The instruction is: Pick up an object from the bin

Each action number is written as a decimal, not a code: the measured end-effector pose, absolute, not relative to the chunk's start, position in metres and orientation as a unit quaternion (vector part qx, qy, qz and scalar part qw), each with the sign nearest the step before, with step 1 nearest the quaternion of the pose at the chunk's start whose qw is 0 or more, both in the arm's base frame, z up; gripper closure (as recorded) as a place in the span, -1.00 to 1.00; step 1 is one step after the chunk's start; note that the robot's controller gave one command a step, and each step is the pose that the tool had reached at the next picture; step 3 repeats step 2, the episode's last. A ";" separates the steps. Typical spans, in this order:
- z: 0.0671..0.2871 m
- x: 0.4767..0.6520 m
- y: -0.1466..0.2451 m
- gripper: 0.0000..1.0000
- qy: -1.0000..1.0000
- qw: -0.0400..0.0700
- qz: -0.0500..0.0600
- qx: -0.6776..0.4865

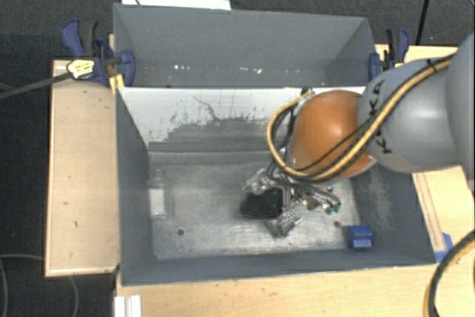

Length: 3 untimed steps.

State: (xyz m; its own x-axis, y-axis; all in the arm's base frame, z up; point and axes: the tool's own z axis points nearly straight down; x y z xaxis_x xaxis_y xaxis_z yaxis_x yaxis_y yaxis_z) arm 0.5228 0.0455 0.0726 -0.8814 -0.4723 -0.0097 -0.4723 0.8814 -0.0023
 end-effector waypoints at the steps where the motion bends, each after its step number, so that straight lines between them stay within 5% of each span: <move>1: 0.074 0.523 0.047 1.00 0.970 0.005 0.001 -0.242; 2: 0.237 0.524 0.078 1.00 0.925 0.004 -0.001 -0.380; 3: 0.237 0.524 0.078 1.00 0.925 0.004 -0.001 -0.380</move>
Offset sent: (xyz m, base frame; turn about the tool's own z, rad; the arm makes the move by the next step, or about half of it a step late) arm 0.0000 0.0000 0.0000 0.0000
